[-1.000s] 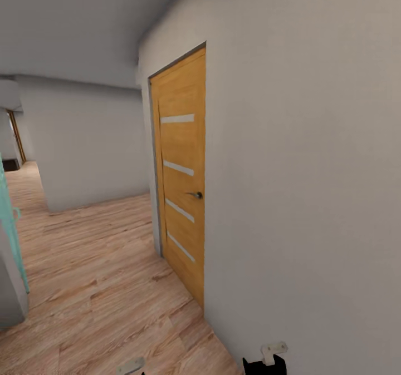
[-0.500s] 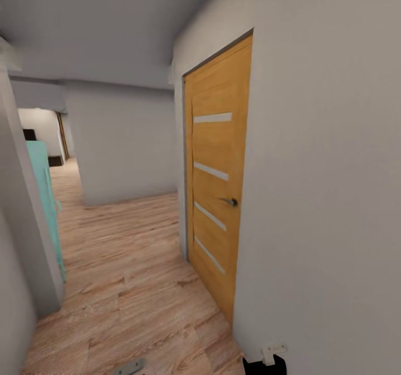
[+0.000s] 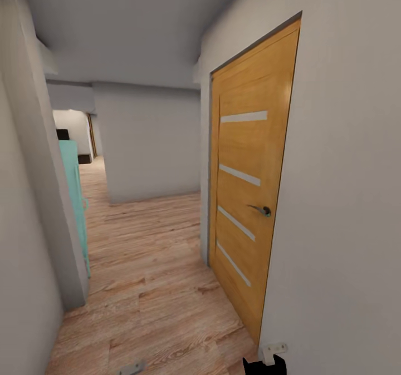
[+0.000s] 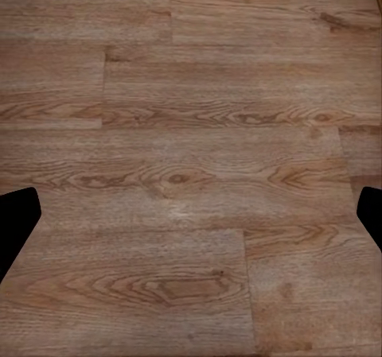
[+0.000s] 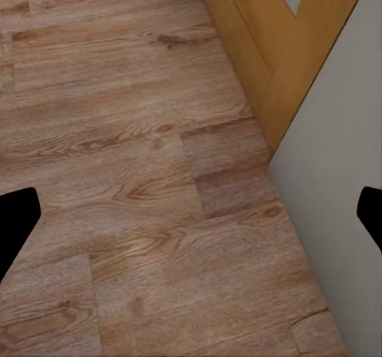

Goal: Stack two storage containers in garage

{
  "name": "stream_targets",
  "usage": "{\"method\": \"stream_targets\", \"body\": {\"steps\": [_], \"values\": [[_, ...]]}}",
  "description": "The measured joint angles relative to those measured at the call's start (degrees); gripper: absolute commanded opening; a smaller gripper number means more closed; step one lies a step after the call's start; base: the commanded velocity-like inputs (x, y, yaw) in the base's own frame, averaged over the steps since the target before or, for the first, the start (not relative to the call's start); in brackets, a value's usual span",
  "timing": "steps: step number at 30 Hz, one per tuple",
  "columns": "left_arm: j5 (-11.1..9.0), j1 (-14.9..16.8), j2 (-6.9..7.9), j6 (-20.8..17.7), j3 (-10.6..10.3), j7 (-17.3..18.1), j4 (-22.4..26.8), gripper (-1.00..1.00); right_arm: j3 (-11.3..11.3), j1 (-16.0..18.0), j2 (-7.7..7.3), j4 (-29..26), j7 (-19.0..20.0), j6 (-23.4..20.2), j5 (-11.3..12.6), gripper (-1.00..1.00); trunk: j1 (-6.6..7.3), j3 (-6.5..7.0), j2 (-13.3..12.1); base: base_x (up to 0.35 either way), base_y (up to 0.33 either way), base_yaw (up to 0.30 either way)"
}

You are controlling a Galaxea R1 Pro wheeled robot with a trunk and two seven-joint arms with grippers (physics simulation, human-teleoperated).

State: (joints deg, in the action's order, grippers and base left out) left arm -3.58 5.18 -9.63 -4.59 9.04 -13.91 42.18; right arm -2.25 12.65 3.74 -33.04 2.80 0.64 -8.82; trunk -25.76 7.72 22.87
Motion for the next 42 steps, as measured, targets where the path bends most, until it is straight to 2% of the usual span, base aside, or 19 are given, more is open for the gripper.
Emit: {"method": "stream_targets", "body": {"steps": [11,32,42], "values": [[0.0,0.0,-0.02,-0.1,0.0,0.0,0.0,1.00,0.0,0.0,0.00,0.0,0.0,0.0,0.0,1.00,0.01,-0.06,0.0,0.077,0.016,0.089],[0.0,0.0,-0.32,-0.1,-0.1,-0.2,0.0,1.00,0.0,0.0,0.00,0.0,0.0,0.0,0.0,1.00,0.02,-0.81,0.0,0.311,0.029,0.270],[0.1,0.0,-0.28,-0.1,-0.1,-0.2,0.0,1.00,0.0,0.0,-0.22,0.0,0.0,0.0,0.0,1.00,0.02,-0.91,0.0,0.319,0.000,0.034]]}}
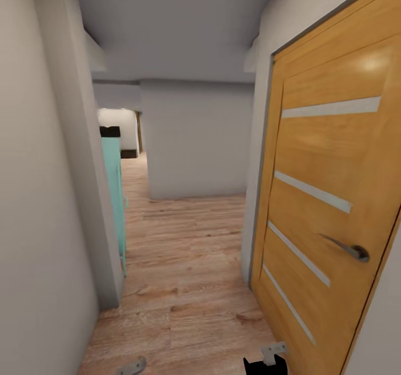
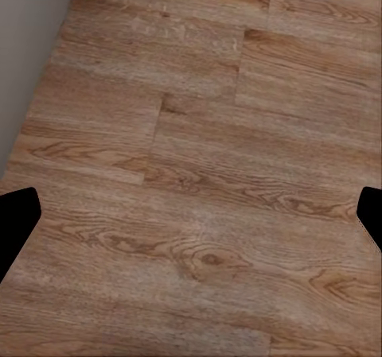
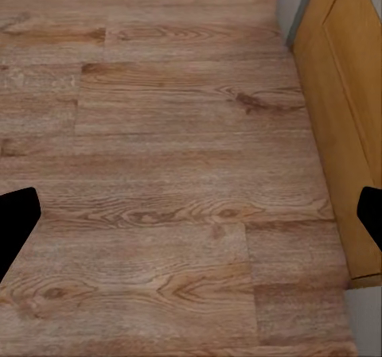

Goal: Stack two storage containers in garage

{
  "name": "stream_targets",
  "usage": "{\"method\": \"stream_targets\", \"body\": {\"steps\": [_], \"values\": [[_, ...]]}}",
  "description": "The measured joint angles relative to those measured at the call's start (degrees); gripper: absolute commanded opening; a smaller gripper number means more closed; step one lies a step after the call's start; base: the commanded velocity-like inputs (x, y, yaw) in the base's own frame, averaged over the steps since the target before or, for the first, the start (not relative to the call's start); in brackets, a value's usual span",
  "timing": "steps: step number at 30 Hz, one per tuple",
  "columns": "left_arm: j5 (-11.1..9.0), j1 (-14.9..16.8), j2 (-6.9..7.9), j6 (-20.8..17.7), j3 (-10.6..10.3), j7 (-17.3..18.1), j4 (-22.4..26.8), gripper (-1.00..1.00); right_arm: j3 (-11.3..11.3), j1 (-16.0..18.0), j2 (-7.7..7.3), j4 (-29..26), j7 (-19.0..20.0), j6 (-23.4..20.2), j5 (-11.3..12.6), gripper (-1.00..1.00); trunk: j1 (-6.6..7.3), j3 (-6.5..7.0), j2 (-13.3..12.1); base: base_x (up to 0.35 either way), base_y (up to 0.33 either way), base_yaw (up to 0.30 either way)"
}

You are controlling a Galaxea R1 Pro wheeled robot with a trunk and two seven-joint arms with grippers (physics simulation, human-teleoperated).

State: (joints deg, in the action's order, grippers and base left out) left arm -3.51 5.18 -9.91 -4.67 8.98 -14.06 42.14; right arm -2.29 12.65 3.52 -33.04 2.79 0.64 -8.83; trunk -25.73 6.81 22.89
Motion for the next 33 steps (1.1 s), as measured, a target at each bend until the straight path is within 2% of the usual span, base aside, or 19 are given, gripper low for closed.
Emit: {"method": "stream_targets", "body": {"steps": [9,19,33], "values": [[0.0,0.0,0.02,0.0,0.0,0.0,0.0,1.00,0.0,0.0,-0.04,0.0,0.0,0.0,0.0,1.00,0.00,0.00,0.0,0.321,0.000,0.011],[0.0,0.0,0.02,0.0,0.0,0.0,0.0,1.00,0.0,0.0,-0.04,0.0,0.0,0.0,0.0,1.00,0.00,-0.31,0.0,0.322,-0.004,0.222],[0.0,0.0,0.03,0.0,0.0,-0.3,0.0,1.00,0.1,0.0,-0.04,0.0,0.0,0.0,0.0,1.00,0.00,-0.40,0.0,0.322,-0.104,0.050]]}}
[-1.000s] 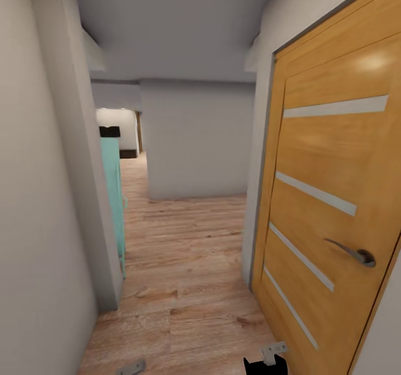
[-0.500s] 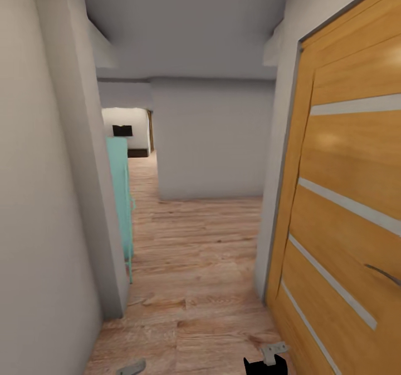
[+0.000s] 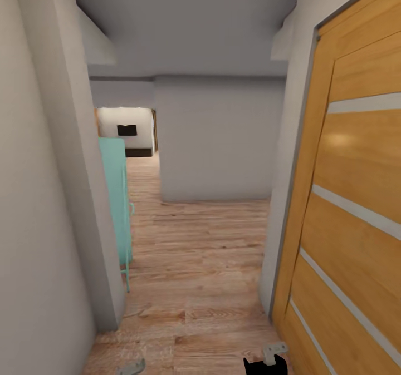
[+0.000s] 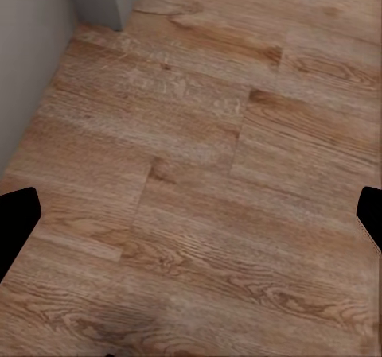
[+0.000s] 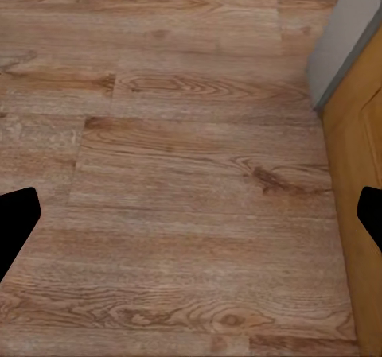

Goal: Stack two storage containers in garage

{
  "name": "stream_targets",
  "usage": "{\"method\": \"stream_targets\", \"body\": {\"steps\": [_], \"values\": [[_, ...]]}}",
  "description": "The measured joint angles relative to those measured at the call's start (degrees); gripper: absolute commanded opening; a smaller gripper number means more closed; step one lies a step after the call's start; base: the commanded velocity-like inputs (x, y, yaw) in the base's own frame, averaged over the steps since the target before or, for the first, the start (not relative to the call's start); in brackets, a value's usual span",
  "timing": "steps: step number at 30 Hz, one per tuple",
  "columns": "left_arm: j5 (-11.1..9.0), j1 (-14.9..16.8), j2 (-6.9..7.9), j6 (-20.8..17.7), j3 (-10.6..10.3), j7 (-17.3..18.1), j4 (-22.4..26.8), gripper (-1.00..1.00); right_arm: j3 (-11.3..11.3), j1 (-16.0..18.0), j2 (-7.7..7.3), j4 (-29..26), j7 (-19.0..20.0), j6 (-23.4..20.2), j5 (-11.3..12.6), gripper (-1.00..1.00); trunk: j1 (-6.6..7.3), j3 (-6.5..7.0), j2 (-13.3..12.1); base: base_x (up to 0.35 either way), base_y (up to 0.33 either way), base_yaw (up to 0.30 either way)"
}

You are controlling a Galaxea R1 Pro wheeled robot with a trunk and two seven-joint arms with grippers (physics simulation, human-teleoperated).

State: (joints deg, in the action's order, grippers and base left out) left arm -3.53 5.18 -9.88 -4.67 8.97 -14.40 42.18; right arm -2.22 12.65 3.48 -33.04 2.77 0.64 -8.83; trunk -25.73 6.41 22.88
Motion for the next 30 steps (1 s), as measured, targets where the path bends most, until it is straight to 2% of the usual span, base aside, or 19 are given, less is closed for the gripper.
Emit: {"method": "stream_targets", "body": {"steps": [5,16,26,30], "values": [[0.0,0.0,-0.01,0.0,0.0,0.0,0.0,1.00,0.0,0.0,0.00,0.0,0.0,0.0,0.0,1.00,0.00,-0.10,0.0,0.322,-0.126,0.204],[0.0,0.0,-0.05,0.0,0.0,-0.1,0.0,1.00,0.0,0.0,0.00,0.0,0.0,0.0,0.0,1.00,0.00,-0.14,0.0,0.321,-0.151,0.039],[0.0,0.0,-0.01,0.0,0.0,-0.1,0.0,1.00,0.0,0.0,0.00,0.0,0.0,0.0,0.0,1.00,0.00,-0.36,0.0,0.321,-0.159,0.257],[0.0,0.0,-0.01,0.0,0.0,-0.1,0.0,1.00,0.0,0.0,0.00,0.0,0.0,0.0,0.0,1.00,0.00,-0.43,0.0,0.321,-0.154,0.119]]}}
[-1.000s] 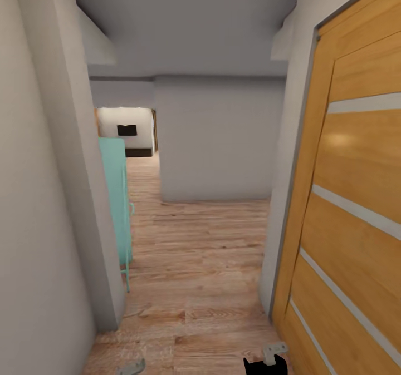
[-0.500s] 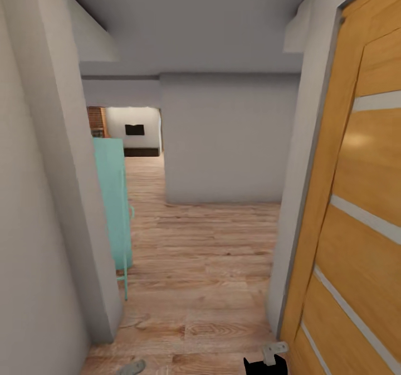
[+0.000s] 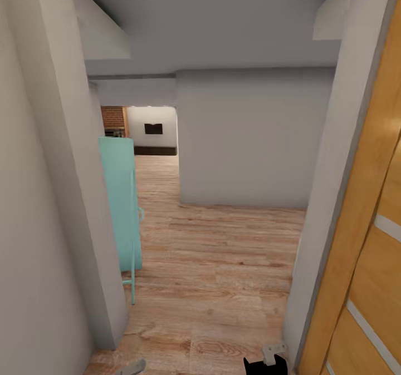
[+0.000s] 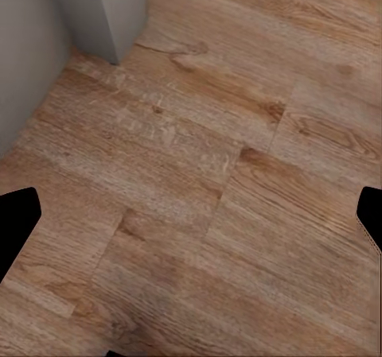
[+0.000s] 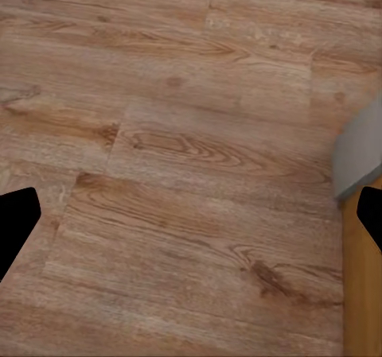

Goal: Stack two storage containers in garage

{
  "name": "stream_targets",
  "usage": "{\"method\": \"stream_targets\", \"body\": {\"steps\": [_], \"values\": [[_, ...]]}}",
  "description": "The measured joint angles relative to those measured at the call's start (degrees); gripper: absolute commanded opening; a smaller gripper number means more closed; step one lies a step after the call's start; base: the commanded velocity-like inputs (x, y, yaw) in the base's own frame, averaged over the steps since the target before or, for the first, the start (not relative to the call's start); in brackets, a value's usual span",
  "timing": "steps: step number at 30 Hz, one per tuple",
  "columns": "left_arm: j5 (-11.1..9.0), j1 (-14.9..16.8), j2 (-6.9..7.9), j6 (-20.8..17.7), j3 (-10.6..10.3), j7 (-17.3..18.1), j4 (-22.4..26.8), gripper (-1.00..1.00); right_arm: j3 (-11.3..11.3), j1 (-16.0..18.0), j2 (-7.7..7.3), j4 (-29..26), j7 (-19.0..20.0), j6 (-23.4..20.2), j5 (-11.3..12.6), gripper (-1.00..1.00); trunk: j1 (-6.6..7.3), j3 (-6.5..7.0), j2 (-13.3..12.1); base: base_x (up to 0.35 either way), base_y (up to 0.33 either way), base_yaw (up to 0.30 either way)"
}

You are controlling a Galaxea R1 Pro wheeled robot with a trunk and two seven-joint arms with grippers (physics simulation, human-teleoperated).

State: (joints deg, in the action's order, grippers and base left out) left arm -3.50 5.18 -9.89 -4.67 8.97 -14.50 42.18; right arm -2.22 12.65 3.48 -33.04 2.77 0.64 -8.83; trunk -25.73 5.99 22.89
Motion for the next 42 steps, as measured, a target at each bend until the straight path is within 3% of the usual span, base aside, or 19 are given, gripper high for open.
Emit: {"method": "stream_targets", "body": {"steps": [14,42], "values": [[0.0,0.0,0.00,0.0,0.0,0.0,0.0,1.00,0.0,0.0,0.00,0.0,0.0,0.0,0.0,1.00,0.00,-0.06,0.0,0.321,-0.140,0.103],[0.0,0.0,-0.01,-0.1,0.0,0.3,0.0,1.00,0.0,0.0,0.00,0.0,0.0,0.0,0.0,1.00,0.00,-0.28,0.0,0.325,-0.003,0.091]]}}
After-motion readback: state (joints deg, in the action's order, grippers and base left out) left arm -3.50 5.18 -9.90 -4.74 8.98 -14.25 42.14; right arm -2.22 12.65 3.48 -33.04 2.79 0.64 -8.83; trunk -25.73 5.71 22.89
